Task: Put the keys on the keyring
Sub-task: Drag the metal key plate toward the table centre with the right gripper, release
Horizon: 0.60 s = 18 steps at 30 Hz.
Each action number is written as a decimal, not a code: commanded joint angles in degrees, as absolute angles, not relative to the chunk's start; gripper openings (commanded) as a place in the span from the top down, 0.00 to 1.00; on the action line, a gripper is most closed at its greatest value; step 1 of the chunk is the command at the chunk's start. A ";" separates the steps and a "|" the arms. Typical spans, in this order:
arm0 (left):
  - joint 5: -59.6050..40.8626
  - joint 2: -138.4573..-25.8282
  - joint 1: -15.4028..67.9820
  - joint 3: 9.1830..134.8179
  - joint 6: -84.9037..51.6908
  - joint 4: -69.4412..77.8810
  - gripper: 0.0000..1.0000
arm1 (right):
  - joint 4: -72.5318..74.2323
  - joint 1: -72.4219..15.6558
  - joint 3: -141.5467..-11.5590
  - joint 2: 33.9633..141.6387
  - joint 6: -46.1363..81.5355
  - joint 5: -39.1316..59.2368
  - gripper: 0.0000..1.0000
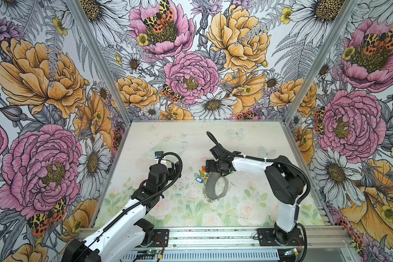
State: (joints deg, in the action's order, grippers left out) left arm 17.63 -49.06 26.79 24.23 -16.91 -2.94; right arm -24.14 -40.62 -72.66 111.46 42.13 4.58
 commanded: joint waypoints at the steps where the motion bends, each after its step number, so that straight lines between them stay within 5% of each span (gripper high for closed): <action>1: 19.32 -47.80 27.04 24.53 -16.38 -1.48 0.01 | -25.09 -42.02 -75.82 114.34 41.74 9.43 0.12; 8: 20.73 -44.89 27.01 23.57 -16.72 -1.89 0.01 | -30.04 -35.87 -72.91 103.39 35.89 4.17 0.10; 18: 21.36 -44.21 26.29 23.37 -17.16 -2.44 0.01 | -40.90 -10.96 -55.26 80.79 32.44 -7.03 0.09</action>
State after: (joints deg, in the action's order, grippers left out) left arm 20.12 -44.34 26.70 23.86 -16.95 -2.96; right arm -34.96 -15.14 -58.83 82.85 34.02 -2.72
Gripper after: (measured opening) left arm 0.986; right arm 0.907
